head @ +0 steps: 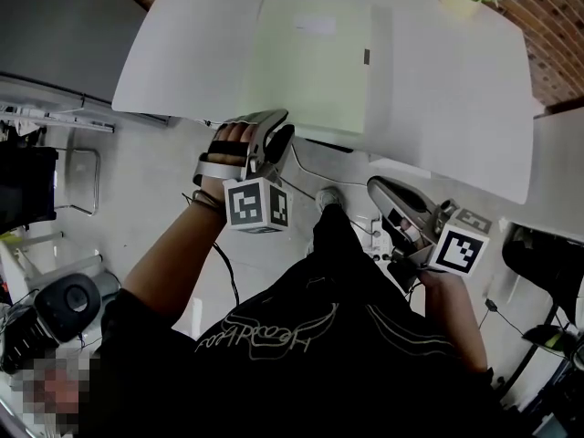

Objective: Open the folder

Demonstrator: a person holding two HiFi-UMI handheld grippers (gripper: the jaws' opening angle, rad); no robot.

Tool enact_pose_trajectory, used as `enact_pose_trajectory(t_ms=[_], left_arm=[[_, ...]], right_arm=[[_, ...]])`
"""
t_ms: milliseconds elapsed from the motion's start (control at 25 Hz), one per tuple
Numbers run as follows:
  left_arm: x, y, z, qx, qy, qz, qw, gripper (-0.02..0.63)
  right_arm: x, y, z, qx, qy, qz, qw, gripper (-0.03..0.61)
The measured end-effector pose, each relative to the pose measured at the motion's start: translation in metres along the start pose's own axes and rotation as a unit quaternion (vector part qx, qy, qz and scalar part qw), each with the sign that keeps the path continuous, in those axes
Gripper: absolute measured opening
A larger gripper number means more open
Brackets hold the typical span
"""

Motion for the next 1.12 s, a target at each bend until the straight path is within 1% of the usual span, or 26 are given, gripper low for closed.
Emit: enact_pose_trajectory(t_ms=[120,320,600,760,880,1000,1040,1120], left_arm=[[-0.002,0.0,-0.001,-0.002,-0.013,0.013,0.9998,0.11],[-0.005,-0.006,-0.003,0.003,-0.049,0.024,0.9985,0.11],[-0.007,-0.011,-0.002,0.004,-0.074,0.038,0.9965,0.11],[-0.01,-0.01,-0.003,0.001,-0.073,0.052,0.996,0.11],[-0.012,-0.009,-0.003,0.004,-0.081,0.062,0.9948,0.109],[-0.012,-0.01,-0.002,0.004,-0.083,0.059,0.9948,0.102],[-0.012,-0.01,-0.002,0.003,-0.082,0.055,0.9951,0.08],[-0.012,-0.009,-0.002,0.001,-0.079,0.047,0.9958,0.056]], right_arm=[[-0.004,0.002,-0.002,0.0,-0.007,-0.003,1.0,-0.006],[-0.012,0.004,-0.005,0.001,-0.014,-0.005,1.0,-0.006],[-0.018,0.006,-0.012,0.0,-0.022,-0.007,1.0,-0.006],[-0.019,0.008,-0.017,-0.002,-0.024,-0.01,1.0,-0.006],[-0.021,0.009,-0.02,-0.003,-0.025,-0.012,1.0,-0.006],[-0.022,0.007,-0.021,-0.001,-0.02,-0.014,1.0,-0.006],[-0.023,0.006,-0.021,0.001,-0.016,-0.017,1.0,-0.006],[-0.023,0.005,-0.021,0.006,-0.009,-0.022,1.0,-0.006]])
Point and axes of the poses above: the fingertips, and each gripper's own axes: y backward along the fingers, x to its left, z out of its top, the point moved 10 cm from there along y, backward along the fingers, and after that the axes turned 9 degrees about -y, right-handed, at the moved point
